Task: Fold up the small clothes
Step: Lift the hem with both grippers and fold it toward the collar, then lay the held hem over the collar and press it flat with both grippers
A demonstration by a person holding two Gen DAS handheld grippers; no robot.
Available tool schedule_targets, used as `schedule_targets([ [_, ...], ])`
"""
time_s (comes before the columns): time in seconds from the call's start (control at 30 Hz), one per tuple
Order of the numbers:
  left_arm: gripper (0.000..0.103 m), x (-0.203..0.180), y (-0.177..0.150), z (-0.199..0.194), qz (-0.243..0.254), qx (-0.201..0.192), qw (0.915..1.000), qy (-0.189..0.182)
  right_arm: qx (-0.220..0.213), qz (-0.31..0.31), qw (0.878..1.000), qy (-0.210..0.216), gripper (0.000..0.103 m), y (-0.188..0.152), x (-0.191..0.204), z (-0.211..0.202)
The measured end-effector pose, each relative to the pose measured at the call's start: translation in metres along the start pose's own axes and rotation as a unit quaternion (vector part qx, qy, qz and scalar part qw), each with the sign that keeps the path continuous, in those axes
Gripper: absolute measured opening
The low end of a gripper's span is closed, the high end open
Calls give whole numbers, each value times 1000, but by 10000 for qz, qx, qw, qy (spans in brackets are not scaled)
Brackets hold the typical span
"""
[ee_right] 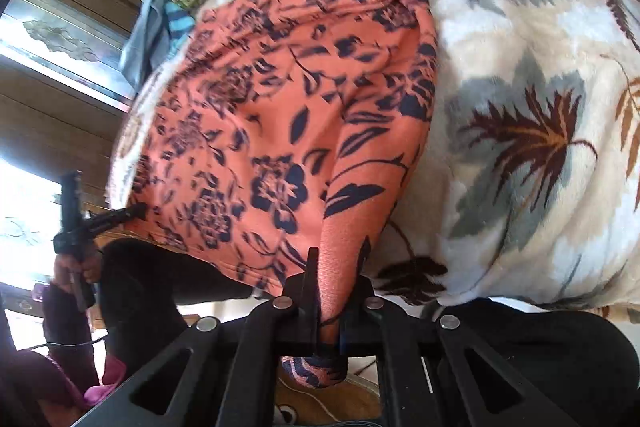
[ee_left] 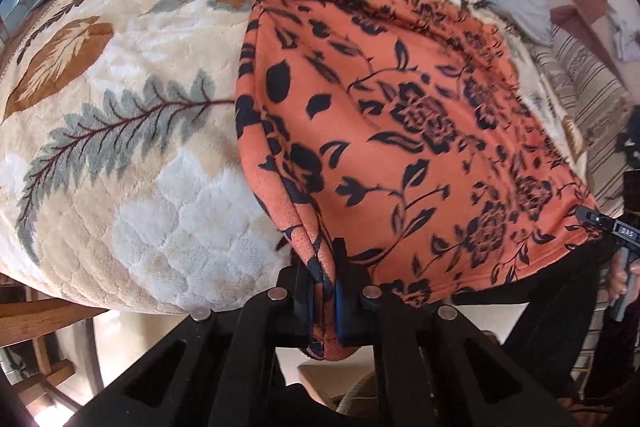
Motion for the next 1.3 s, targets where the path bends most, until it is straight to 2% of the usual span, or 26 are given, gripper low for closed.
schedule_targets([
  [0.1, 7, -6, 29, -27, -125, -369, 9979, -517, -661, 138, 9956, 648, 6, 33, 8, -30],
  [0.17, 7, -6, 58, -45, -168, -626, 9952, -733, -1075, 273, 9892, 963, 6, 58, 10, -47],
  [0.27, 8, 1, 108, -66, -177, -894, 9918, -899, -1561, 351, 9818, 1025, 6, 97, 13, -58],
  [0.37, 8, 12, 161, -73, -375, -982, 9903, -909, -1883, 607, 9741, 1091, 6, 142, 10, -59],
  [0.5, 8, 28, 237, -51, -761, -1040, 9874, -917, -2164, 915, 9654, 1127, 6, 211, -6, -47],
  [0.6, 8, 28, 294, -24, -860, -1081, 9867, -857, -2277, 1177, 9605, 1084, 6, 261, -26, -29],
  [0.73, 8, 29, 361, 28, -857, -1048, 9892, -570, -2399, 1725, 9487, 1129, 6, 318, -64, 14],
  [0.83, 11, 48, 387, 78, -946, -839, 9920, -45, -2163, 2363, 9370, 1392, 11, 347, -99, 53],
  [0.9, 11, 64, 388, 107, -1218, -767, 9896, -70, -1957, 2514, 9379, 1374, 17, 358, -118, 77],
  [0.97, 12, 78, 378, 122, -1617, -846, 9829, -251, -1915, 2651, 9378, 1163, 37, 361, -139, 85],
  [1.0, 12, 84, 374, 123, -1802, -1006, 9777, -396, -2017, 2823, 9303, 1193, 42, 360, -151, 82],
  [1.03, 12, 88, 371, 119, -1954, -1203, 9718, -546, -2194, 2992, 9195, 1301, 58, 359, -162, 74],
  [1.07, 12, 90, 368, 111, -2061, -1420, 9660, -650, -2462, 3135, 9069, 1365, 70, 357, -172, 62],
  [1.1, 12, 91, 365, 100, -2145, -1689, 9593, -722, -2737, 3201, 8967, 1365, 72, 354, -179, 48],
  [1.13, 12, 89, 362, 86, -2174, -1983, 9523, -803, -2921, 3158, 8927, 1339, 72, 352, -181, 37],
  [1.17, 12, 84, 360, 71, -2141, -2302, 9455, -846, -2943, 3033, 8975, 1260, 72, 350, -176, 29],
  [1.23, 16, 67, 354, 42, -1946, -2785, 9370, -813, -2745, 2449, 9243, 1012, 72, 348, -147, 25],
  [1.27, 31, 59, 349, 27, -1882, -3041, 9309, -742, -2620, 1998, 9407, 804, 72, 346, -123, 26],
  [1.3, 48, 54, 343, 9, -1872, -3425, 9188, -593, -2504, 1488, 9549, 586, 72, 344, -96, 30],
])
Point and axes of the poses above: each gripper's, at about its wrist camera, not at the fingertips, and z roughly the way its jaws point, x to its left, y to its top, the point moved 6 cm from there along z, roughly the way its jaws point, and after that the axes turned 3 degrees about -x, right-handed, at the moved point
